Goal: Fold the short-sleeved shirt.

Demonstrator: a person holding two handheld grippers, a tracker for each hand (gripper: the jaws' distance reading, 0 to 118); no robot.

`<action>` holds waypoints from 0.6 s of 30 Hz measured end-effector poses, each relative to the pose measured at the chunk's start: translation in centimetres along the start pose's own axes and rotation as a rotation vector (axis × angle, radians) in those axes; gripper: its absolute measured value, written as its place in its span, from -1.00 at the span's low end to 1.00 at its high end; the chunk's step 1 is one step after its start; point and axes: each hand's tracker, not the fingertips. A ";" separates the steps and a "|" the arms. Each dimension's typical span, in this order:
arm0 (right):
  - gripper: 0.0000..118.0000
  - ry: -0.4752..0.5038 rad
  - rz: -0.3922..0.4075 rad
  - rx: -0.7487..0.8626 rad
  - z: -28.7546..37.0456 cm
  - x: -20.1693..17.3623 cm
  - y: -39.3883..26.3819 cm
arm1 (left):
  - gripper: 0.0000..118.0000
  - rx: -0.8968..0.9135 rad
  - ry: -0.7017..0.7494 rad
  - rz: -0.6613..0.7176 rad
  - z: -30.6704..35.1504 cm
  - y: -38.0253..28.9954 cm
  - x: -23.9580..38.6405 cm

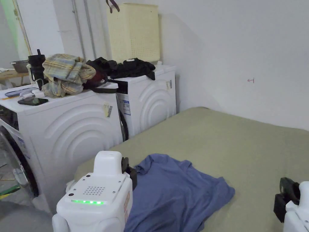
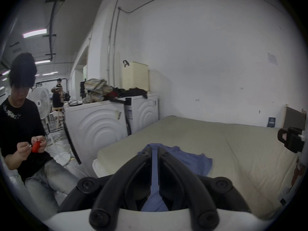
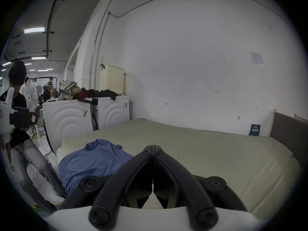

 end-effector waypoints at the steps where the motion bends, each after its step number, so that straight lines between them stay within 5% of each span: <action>1: -0.98 0.003 -0.005 -0.007 -0.5 0.1 -0.1 | -0.91 -0.006 0.006 -0.001 -0.1 0.0 -0.2; 18: -0.98 -0.013 -0.003 -0.102 -3.0 1.6 -2.7 | -0.91 -0.172 -0.081 -0.009 -9.2 -2.0 2.3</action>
